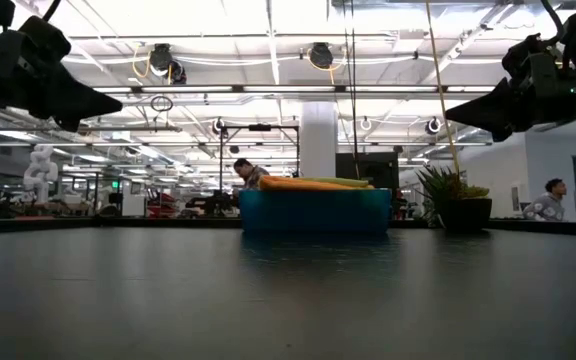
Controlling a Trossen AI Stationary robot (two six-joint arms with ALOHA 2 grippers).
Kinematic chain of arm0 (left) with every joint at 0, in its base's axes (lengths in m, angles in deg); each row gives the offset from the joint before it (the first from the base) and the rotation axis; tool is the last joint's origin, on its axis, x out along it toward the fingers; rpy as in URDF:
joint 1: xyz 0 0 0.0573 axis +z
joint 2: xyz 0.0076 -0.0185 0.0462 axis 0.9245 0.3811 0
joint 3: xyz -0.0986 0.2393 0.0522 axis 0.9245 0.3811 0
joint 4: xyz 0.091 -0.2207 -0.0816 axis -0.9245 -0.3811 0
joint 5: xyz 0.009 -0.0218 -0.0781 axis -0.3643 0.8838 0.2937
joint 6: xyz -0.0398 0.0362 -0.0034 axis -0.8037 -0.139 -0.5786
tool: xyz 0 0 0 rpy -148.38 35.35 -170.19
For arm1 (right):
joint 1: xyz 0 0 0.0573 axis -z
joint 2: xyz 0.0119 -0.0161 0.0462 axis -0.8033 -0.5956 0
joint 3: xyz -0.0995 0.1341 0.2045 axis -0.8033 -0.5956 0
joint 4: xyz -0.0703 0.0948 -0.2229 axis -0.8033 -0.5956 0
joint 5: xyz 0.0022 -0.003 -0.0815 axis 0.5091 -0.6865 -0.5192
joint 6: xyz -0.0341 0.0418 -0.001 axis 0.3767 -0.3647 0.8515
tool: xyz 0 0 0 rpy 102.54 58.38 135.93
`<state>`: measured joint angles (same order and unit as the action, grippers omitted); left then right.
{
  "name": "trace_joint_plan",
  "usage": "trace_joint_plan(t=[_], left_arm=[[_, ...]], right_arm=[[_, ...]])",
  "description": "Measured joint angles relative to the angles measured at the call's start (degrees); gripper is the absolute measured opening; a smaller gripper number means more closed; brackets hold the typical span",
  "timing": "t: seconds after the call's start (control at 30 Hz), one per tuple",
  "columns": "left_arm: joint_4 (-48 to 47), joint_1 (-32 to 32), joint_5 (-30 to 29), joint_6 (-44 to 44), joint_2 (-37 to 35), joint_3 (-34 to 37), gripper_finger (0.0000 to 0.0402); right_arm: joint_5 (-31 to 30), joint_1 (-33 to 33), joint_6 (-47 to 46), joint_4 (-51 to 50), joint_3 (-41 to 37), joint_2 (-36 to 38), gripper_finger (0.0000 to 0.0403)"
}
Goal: Fold microfiber towels
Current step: Return to Home Position
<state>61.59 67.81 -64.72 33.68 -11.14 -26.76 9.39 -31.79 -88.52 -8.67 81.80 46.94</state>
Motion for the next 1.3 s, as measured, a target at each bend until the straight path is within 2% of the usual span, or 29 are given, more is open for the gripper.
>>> trace_joint_plan(t=[0.17, 0.3, 0.47, 1.3], left_arm=[[0.86, 0.02, -0.09, -2.61, 0.02, 0.00, 0.0012], [0.79, 0.02, -0.09, -1.51, 0.02, 0.00, 0.0020], [0.77, 0.02, -0.09, 0.66, 0.02, 0.00, 0.0020], [0.70, 0.02, -0.09, 0.31, 0.04, 0.00, 0.0021]], right_arm=[[0.00, 0.00, -0.54, 0.13, -0.02, 0.01, 0.0004], [0.00, 0.00, -0.49, 0.18, -0.02, 0.00, 0.0004], [0.00, 0.00, -0.39, 0.25, -0.02, 0.00, 0.0004], [0.02, 0.00, -0.38, 0.35, -0.02, 0.00, 0.0004]])
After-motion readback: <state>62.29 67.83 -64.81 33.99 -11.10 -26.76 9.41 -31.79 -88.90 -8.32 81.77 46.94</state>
